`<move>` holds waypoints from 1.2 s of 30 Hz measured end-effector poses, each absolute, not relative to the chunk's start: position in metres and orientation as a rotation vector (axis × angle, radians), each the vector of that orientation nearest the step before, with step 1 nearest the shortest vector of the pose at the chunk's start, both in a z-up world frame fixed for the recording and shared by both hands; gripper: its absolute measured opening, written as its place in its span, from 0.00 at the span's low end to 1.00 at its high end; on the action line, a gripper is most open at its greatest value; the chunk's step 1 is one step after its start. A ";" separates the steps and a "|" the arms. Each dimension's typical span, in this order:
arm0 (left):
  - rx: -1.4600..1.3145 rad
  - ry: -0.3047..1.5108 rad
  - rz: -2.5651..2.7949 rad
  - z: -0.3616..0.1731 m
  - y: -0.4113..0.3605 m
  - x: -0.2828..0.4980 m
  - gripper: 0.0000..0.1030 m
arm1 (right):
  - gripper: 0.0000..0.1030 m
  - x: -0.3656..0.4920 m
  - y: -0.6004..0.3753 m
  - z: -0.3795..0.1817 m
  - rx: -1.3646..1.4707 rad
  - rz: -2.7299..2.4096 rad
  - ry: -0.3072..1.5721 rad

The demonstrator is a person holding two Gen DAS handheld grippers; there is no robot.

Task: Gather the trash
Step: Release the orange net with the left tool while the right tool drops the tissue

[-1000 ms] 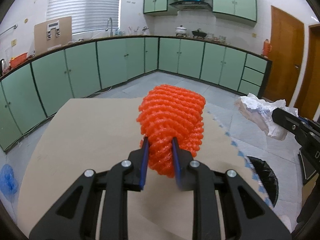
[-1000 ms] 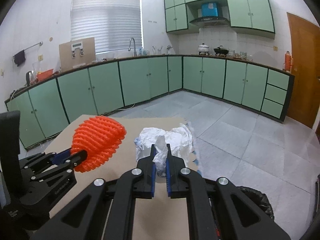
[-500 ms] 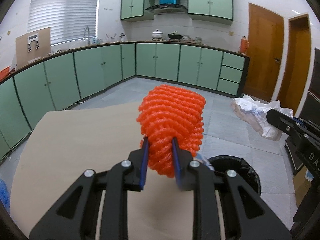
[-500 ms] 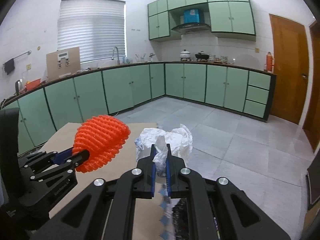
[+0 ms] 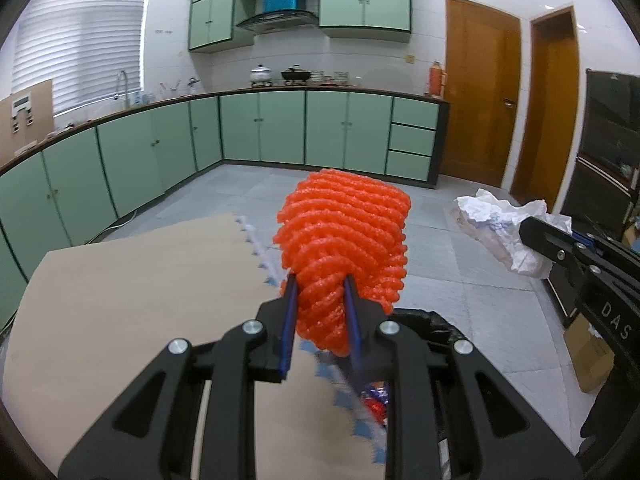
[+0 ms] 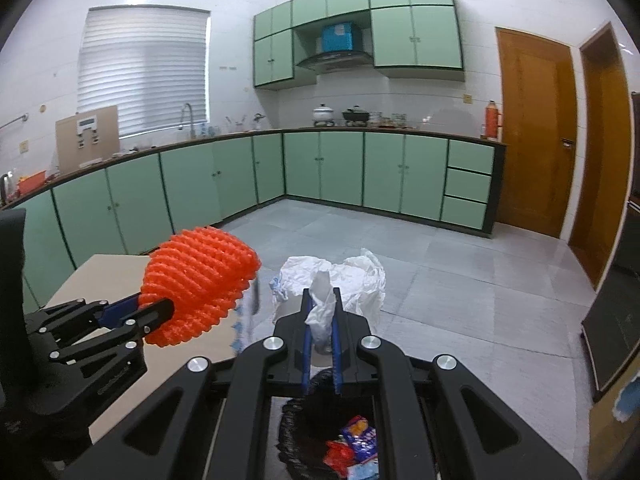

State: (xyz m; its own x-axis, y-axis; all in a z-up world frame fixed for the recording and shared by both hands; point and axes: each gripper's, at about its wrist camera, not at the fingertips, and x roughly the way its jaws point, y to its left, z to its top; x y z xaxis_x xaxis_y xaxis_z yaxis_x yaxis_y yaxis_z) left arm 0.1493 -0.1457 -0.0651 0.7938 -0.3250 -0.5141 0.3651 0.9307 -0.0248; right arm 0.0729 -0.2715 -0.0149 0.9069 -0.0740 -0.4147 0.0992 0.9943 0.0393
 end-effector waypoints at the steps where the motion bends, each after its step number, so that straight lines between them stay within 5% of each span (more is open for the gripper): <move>1: 0.078 0.540 -0.379 -0.067 -0.150 0.149 0.20 | 0.08 0.072 -0.275 -0.016 0.060 -0.097 0.427; 24: 0.132 0.683 -0.501 -0.156 -0.256 0.181 0.21 | 0.08 0.080 -0.377 -0.114 0.111 -0.232 0.590; 36: 0.137 0.777 -0.485 -0.180 -0.267 0.210 0.39 | 0.18 0.112 -0.403 -0.158 0.156 -0.219 0.710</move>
